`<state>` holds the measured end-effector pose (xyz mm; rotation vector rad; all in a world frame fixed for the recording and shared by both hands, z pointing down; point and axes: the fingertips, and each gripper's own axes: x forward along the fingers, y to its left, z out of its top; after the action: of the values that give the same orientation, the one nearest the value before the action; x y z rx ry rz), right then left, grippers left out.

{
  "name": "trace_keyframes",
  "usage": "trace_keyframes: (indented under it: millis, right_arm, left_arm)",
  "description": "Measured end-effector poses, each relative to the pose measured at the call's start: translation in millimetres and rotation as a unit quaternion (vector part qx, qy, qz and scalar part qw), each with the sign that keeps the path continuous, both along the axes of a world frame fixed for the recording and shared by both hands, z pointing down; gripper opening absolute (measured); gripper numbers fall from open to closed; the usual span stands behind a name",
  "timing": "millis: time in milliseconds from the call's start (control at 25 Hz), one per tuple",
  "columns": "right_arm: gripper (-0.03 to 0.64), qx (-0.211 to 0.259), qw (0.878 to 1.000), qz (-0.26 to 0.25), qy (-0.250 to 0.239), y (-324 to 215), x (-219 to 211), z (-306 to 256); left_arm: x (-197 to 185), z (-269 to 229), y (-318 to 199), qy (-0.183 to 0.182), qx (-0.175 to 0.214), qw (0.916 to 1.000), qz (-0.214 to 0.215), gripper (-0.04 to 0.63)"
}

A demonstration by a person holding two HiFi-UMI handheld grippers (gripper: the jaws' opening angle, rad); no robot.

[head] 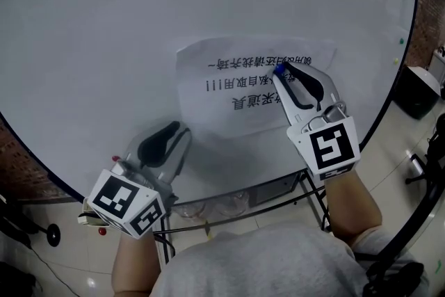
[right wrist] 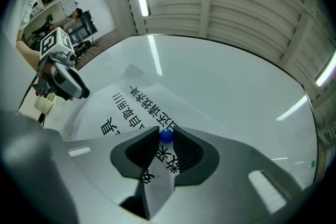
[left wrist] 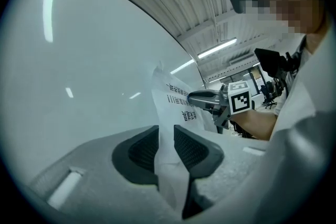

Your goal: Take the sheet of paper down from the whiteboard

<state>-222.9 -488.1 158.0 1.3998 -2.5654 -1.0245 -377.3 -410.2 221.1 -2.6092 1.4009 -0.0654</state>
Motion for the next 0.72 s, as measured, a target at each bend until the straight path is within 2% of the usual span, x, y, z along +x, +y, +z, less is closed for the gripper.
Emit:
trace_keyframes:
  millis: [160,320,560,640,720]
  right_arm:
    - [0.084,0.000,1.000,0.000,-0.004,-0.6,0.6,-0.3]
    - [0.084,-0.002,1.000,0.000,-0.008,-2.5,0.7,0.9]
    - [0.084,-0.002,1.000,0.003,-0.010,-1.8,0.7,0.3]
    - [0.084,-0.001,1.000,0.004,-0.012,-2.3,0.8,0.2]
    - [0.084,0.000,1.000,0.006,-0.012,-2.2,1.2,-0.1]
  left_arm:
    - [-1.1,-3.2,-4.8,-0.006,-0.004,1.0000,0.002,0.115]
    - [4.5,-1.3,-15.7,-0.012,-0.006,0.9998,0.014,0.118]
    - [15.1,-2.6,-21.8,0.004,-0.008,0.9995,0.031,0.114]
    - [15.7,-2.7,-22.5,0.009,-0.009,0.9994,0.031,0.077]
    - [16.6,-0.8,-22.4,0.010,-0.014,0.9993,0.033,0.002]
